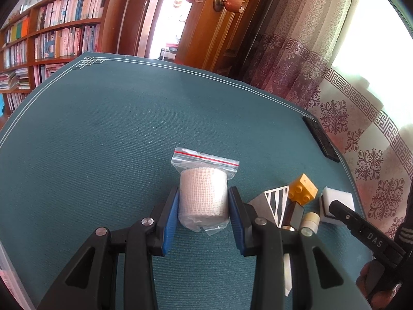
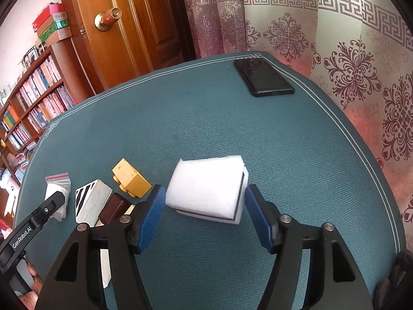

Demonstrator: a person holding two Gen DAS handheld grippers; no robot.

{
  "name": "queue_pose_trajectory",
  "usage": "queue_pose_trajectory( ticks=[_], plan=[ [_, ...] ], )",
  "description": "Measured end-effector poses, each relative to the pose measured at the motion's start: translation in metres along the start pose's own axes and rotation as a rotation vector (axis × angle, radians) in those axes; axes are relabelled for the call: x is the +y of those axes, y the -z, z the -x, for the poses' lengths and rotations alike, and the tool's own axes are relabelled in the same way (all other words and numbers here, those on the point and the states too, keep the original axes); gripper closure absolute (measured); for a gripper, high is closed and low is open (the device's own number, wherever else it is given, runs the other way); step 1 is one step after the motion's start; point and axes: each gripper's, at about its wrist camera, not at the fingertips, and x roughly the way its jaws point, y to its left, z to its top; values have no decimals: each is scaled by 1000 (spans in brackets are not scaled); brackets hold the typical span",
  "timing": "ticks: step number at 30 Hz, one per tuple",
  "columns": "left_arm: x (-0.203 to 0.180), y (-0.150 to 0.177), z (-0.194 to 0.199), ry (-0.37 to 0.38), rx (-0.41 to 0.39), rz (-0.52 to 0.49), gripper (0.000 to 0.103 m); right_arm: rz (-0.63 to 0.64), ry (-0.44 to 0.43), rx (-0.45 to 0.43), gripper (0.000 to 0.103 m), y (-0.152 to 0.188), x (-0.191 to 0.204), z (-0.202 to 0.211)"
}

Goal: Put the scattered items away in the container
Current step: 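Grasp another white sponge with the right gripper, then lift the bandage roll with the left gripper while the right gripper lifts the sponge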

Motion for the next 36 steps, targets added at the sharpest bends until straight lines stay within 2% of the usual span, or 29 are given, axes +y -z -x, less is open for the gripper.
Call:
queue_pose_trajectory(
  ticks=[10, 20, 36],
  plan=[
    [-1, 1, -2, 10, 11, -2, 62, -69, -47, 40, 35, 0, -7, -15],
    [-1, 0, -1, 21, 17, 5, 62, -47, -41, 35, 40, 3, 2, -17],
    [-3, 1, 3, 37, 0, 5, 62, -43, -125, -9, 40, 21, 31, 31]
  ],
)
